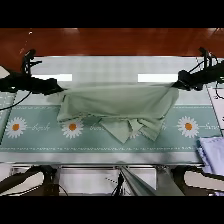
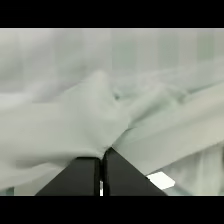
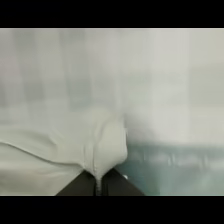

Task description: Fold the shirts.

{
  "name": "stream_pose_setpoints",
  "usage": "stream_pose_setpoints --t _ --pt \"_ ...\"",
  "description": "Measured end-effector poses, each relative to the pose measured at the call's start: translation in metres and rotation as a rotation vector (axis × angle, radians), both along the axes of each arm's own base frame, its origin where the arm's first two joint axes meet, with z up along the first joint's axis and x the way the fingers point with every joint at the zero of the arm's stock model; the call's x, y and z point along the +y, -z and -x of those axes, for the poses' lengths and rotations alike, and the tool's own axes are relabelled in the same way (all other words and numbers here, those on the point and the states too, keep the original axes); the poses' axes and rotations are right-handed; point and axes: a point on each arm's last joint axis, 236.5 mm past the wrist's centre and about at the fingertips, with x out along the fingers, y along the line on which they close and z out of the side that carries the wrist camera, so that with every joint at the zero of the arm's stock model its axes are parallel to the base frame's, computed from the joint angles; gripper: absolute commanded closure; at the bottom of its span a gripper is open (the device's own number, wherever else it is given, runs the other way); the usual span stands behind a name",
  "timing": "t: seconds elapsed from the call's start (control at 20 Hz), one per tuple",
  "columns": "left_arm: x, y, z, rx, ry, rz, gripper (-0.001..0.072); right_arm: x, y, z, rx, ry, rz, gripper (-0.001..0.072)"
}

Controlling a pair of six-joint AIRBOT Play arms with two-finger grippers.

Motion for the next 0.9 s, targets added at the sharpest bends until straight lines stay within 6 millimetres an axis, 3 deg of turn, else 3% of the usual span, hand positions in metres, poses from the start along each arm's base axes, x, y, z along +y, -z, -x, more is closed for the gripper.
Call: stream_pose_setpoints --t 0.2,0.35,0.5,0.55,0.6,0.65,0.7,0.8,0.9 --pt "0.01 0.027 -0.046 -0.084 -0.084 0.002 0.0678 0.002 0.023 -0.044 -0.089 0.076 0.002 0.0695" --pt "0.011 0.051 -0.057 -0.071 -0.101 -0.005 0.0678 0.01 0.045 -0.059 -0.1 0.078 0.023 0.0695" --pt "0.005 0.07 -0.058 -0.04 -0.092 -0.003 0.0677 0.017 0.067 -0.06 -0.071 0.051 0.05 0.0693" --pt "0.003 0.074 -0.058 -0.032 -0.091 -0.002 0.0676 0.017 0.072 -0.059 -0.063 0.042 0.061 0.0643" --pt "0.002 0.076 -0.058 -0.028 -0.089 -0.001 0.0675 0.017 0.074 -0.058 -0.06 0.037 0.067 0.0487" --pt "0.003 0.074 -0.059 -0.028 -0.089 0.001 0.064 0.016 0.069 -0.06 -0.069 0.036 0.07 0.0379" --pt "0.004 0.069 -0.06 -0.023 -0.081 0.011 0.0532 0.013 0.06 -0.062 -0.085 0.033 0.073 0.0343" --pt "0.012 0.051 -0.062 -0.012 -0.063 0.033 0.0182 0.003 0.027 -0.067 -0.14 0.018 0.091 0.0343" --pt "0.024 0.029 -0.054 0.028 -0.027 0.068 0.0152 -0.014 -0.012 -0.065 -0.191 -0.004 0.133 0.0343"
